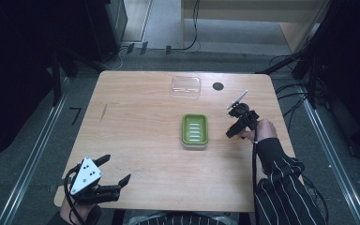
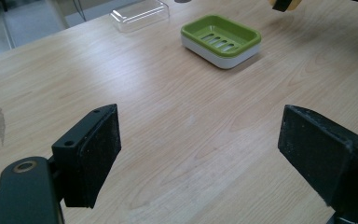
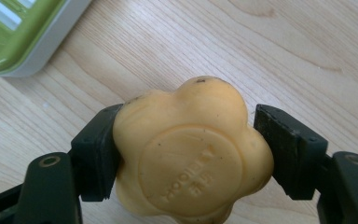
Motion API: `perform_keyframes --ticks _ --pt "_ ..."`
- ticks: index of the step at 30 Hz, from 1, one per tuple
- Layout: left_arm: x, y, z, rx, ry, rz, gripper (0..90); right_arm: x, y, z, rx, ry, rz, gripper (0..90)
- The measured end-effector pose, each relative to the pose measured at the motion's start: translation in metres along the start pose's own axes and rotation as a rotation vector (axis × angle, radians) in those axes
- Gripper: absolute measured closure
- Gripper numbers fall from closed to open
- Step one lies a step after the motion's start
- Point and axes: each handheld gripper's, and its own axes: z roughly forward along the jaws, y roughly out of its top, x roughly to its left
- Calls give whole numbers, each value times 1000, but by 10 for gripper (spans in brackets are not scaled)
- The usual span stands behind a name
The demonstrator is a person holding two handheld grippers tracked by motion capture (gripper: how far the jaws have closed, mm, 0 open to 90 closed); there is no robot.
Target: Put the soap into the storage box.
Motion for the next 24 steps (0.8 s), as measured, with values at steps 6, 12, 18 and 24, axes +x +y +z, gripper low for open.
perform_keyframes --ticks 6,12,18,24 --pt "0 0 -1 1 2 -2 136 6 3 -3 -18 8 -14 283" --pt "0 0 -1 1 3 -3 136 11 7 -5 -34 14 -21 283" --pt "0 -1 -2 0 2 -4 136 16 11 -7 -47 11 -38 283" --pt "0 -2 -3 -1 4 -5 136 22 15 -10 -62 6 -50 283"
